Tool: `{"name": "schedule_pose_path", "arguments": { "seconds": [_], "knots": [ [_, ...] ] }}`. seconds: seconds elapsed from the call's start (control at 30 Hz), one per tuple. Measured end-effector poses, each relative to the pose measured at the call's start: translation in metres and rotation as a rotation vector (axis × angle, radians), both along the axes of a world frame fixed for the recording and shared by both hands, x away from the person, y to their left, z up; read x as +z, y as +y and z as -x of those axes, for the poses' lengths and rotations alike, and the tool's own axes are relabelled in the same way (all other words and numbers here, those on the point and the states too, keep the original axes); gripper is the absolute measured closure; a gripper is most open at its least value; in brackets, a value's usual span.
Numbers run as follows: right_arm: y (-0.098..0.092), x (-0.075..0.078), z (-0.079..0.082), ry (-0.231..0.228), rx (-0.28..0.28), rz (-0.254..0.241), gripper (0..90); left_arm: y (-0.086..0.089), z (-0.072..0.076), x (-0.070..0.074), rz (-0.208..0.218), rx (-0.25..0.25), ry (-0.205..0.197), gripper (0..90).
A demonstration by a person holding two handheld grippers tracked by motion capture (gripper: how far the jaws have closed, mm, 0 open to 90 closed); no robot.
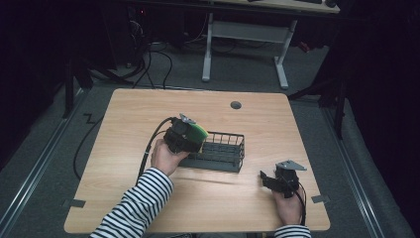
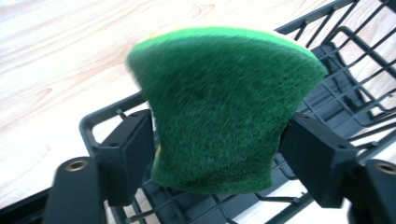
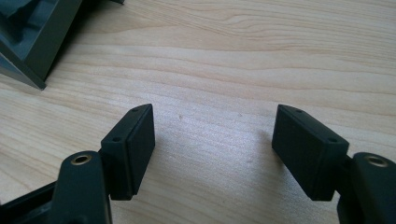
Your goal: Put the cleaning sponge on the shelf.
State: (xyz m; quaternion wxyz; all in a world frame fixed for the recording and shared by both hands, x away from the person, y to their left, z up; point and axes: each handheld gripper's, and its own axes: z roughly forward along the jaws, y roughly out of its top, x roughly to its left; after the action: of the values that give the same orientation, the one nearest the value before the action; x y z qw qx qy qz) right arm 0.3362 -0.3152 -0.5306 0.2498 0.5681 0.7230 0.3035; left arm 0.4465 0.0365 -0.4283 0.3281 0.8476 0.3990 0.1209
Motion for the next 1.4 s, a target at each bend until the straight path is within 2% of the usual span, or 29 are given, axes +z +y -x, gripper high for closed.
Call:
{"name": "schedule_pose_path", "arguments": {
  "seconds": [0.17, 0.3, 0.53, 0.73, 1.0, 1.3, 1.4],
  "knots": [
    [0.000, 0.000, 0.000, 0.000, 0.000, 0.000, 30.0, 0.004, 0.001, -0.001, 0.013, -0.003, 0.013, 22.0],
    [0.000, 0.000, 0.000, 0.000, 0.001, 0.000, 30.0, 0.010, 0.004, 0.002, 0.046, -0.013, 0.018, 19.7],
    [0.000, 0.000, 0.000, 0.000, -0.001, 0.000, 30.1, 0.026, 0.009, 0.008, 0.092, -0.010, -0.002, 20.2],
    [0.000, 0.000, 0.000, 0.000, 0.001, 0.000, 30.0, 0.042, 0.016, 0.012, 0.133, 0.005, -0.027, 24.3],
    [0.000, 0.000, 0.000, 0.000, -0.001, 0.000, 30.0, 0.065, 0.021, 0.011, 0.153, 0.047, -0.037, 27.4],
    [0.000, 0.000, 0.000, -0.002, 0.003, 0.001, 30.1, 0.098, 0.030, 0.010, 0.149, 0.089, -0.068, 30.3],
    [0.000, 0.000, 0.000, -0.003, 0.002, 0.001, 30.1, 0.112, 0.035, 0.010, 0.160, 0.117, -0.089, 30.4]
  ]
}}
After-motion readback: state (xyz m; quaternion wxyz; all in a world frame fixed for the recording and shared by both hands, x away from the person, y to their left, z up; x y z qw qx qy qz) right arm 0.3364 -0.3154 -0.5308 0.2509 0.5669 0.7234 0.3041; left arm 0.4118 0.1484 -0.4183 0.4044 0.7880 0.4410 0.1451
